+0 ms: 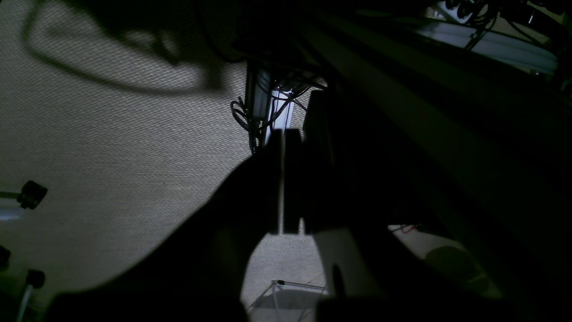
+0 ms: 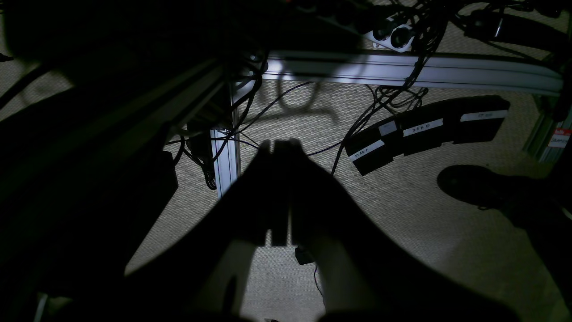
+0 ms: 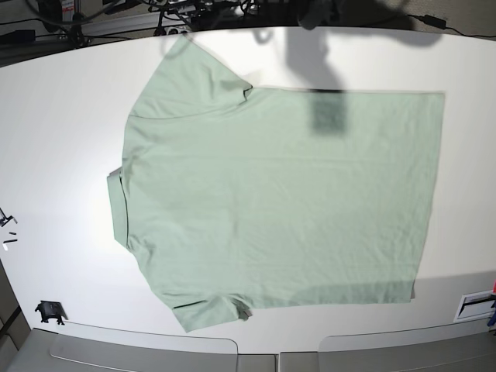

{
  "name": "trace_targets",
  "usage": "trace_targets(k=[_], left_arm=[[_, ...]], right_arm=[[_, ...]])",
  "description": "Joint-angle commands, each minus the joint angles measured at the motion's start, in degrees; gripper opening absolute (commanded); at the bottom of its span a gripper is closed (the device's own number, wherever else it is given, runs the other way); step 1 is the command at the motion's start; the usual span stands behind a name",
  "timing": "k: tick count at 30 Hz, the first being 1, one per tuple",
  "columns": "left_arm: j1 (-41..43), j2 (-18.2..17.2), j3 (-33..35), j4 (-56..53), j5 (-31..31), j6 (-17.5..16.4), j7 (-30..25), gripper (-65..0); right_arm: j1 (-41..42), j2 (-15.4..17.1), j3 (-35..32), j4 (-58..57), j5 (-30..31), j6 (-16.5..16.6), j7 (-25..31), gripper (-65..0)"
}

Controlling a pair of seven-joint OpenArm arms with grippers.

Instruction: Fold the T-shirt properly

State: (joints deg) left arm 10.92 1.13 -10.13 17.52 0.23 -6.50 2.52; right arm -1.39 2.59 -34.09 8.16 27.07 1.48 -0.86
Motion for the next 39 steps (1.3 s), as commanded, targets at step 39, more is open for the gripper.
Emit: trace_targets(k=[39], left_arm=[[17.7,-8.13,0.09,18.75,-4.87,-0.85,-4.31,-65.0]], right_arm=[[-10.47,10.86,0.0,6.97,-0.04,-0.2,1.51,-65.0]])
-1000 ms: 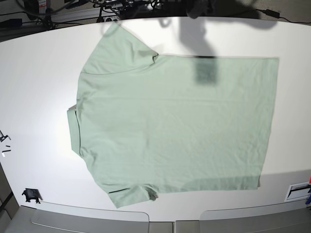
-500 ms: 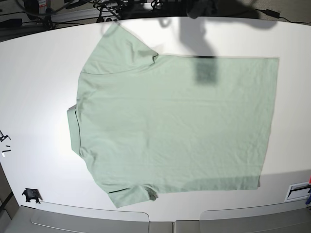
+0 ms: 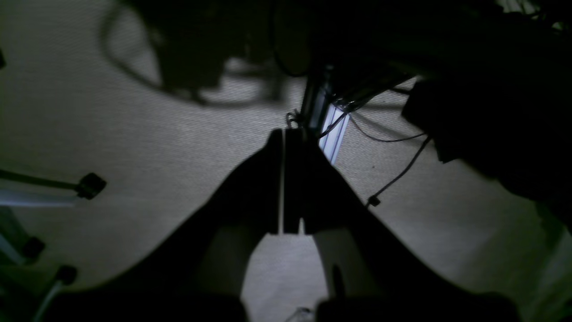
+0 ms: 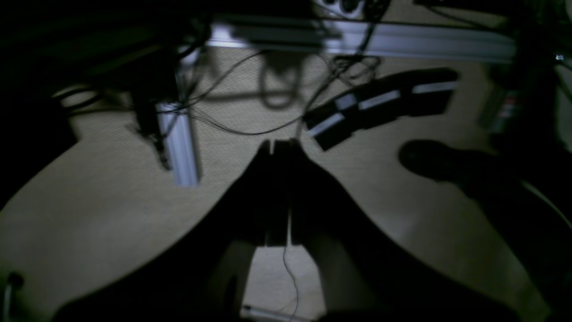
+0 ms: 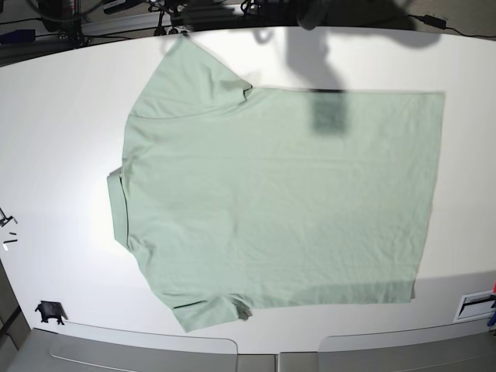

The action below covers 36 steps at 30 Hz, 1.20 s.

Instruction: Fold the T-shirt properly

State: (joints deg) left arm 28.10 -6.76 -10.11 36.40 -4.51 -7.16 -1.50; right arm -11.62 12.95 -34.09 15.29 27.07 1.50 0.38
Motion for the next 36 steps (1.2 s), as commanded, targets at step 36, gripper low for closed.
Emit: trace_targets(k=[36], left_arm=[[46.82,-9.16,-22.18,93.72,-45.38,-32.84,30.71,-65.0]], right_arm=[[-58.14,15.21,53.35,100.43,31.98,29.22,1.66,-65.0]])
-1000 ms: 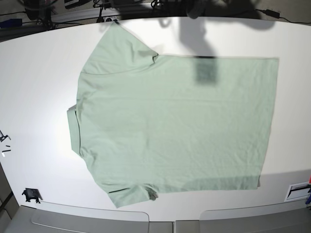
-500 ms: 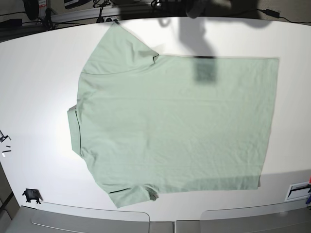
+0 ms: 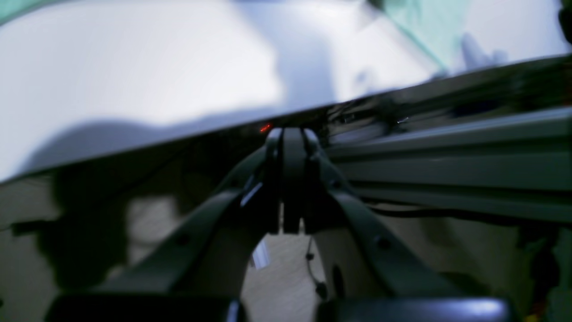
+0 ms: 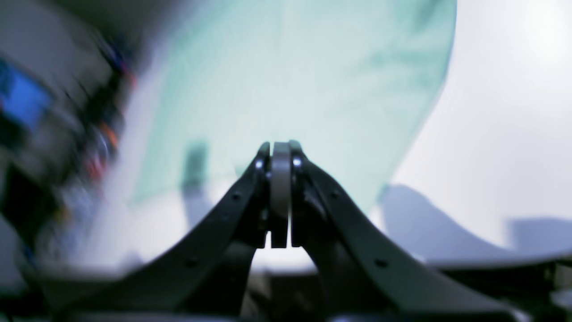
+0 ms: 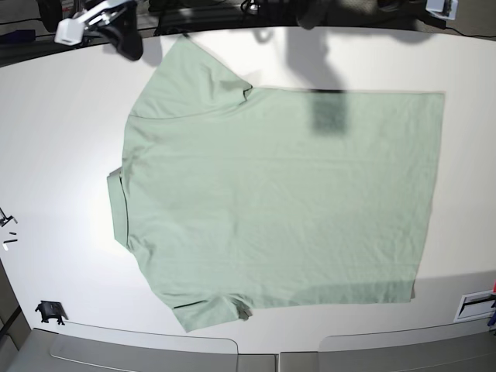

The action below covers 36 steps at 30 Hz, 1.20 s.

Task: Fold the T-shirt properly
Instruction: 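Move the right gripper down to the shirt's shoulder corner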

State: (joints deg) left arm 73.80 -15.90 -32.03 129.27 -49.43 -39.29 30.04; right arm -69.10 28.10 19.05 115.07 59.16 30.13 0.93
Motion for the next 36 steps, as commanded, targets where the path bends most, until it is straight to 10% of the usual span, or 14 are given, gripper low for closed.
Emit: trace_targets(k=[1,13,16,21,36], left_arm=[[1.11,0.0,-0.57,0.85,-2.01,-0.71,-0.35,-65.0],[1.09,0.02,-0.55,0.85,-4.04,-0.71,1.03,-65.0],[1.09,0.04,-0.55,0.83,-4.04,-0.71,1.03,-62.6],[-0.02,3.04,-0.55,0.85,-4.04,-0.71,1.6,-42.7],[-4.28,5.55,-0.55,0.85,-4.04,-0.71,6.47,-41.7]], right_arm=[[0.28,-1.05,1.49,0.48,1.9,1.01,0.94,-65.0],[14.23,-6.54,4.24,-14.73,5.18,0.55,-0.59,-65.0],[16.0,-7.32,4.24,-15.56,-2.95,-7.43,-0.55,-65.0],[17.9,-9.09,4.24,-15.52,-5.27,-12.2,-0.52,-36.7],[28.68,-10.47,4.2,-15.52,-14.82,-16.28,-10.8,-35.3]])
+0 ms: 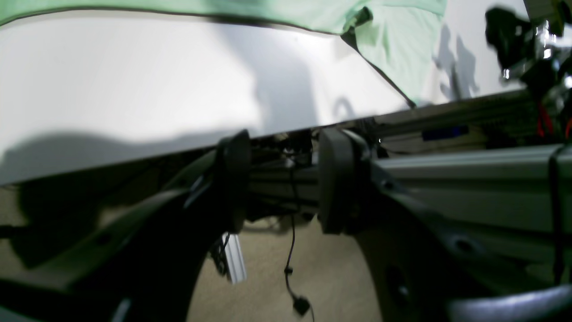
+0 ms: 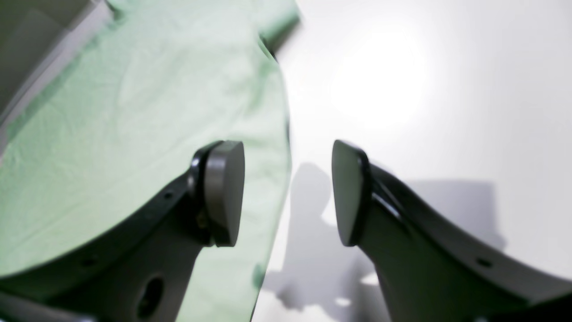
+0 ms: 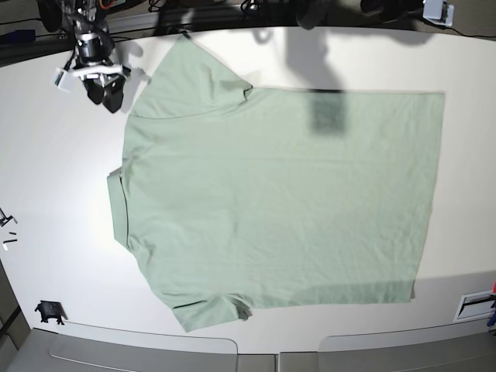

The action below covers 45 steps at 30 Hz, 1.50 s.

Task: Fold the T-shirt properly
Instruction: 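Move the right gripper down to the shirt's shoulder corner, then move the left gripper down to the opposite shoulder corner of the shirt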

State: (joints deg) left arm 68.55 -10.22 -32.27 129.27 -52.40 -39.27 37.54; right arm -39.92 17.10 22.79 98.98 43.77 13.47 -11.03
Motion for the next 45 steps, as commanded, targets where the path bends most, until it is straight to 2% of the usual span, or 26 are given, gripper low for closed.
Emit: trace_targets(k=[1,8,14,19,23,27,29,33,39,45], left_arm=[[0.96,-0.13,-0.31,0.85,-1.07,-0.73,-1.05,-41.7],[0.96,-0.13,-0.31,0.85,-1.07,-0.73,-1.05,-41.7],[0.96,-0.13,-0.31,0.85,-1.07,-0.73,-1.05,-41.7],[0.96,-0.11,-0.31,0.85,-1.07,-0.73,-1.07,-41.7],[0.96,-0.11,-0.31,0.85,-1.07,-0.73,-1.07,-41.7],[0.96,-0.11,-0.31,0.85,-1.07,-0.73,-1.09,-41.7],[0.92,-0.11,-0.31,0.85,-1.07,-0.73,-1.11,-41.7],[0.24,-0.11,-0.33,0.85,-1.07,-0.73,-1.64,-41.7],[-4.17,-0.11,-1.68,0.85,-0.68,-0.73,-1.51,-41.7],[-11.89,-0.13,-9.55,0.85,4.35,-0.5,-1.55,-41.7]], right_arm=[[0.31,0.52,0.46,0.39,-0.28,0.37,1.14,-35.3],[6.4,0.52,0.46,-8.26,-0.55,0.55,1.14,-35.3],[11.21,0.52,-0.33,-16.59,-0.11,4.98,0.83,-35.3],[11.65,0.52,-6.1,-17.07,-0.11,6.51,0.59,-35.3],[11.65,0.5,-11.23,-17.07,-0.61,6.51,0.7,-35.4],[11.65,0.5,-13.11,-17.07,-2.29,6.47,0.72,-35.6],[11.65,0.52,-12.98,-17.07,-2.32,6.47,0.72,-40.6],[11.65,0.5,-12.9,-17.07,-3.93,6.49,0.63,-65.0],[11.65,0.52,-12.92,-17.07,-7.8,6.51,0.24,-65.0],[11.65,0.52,-12.92,-17.07,-7.82,6.54,0.04,-65.0]])
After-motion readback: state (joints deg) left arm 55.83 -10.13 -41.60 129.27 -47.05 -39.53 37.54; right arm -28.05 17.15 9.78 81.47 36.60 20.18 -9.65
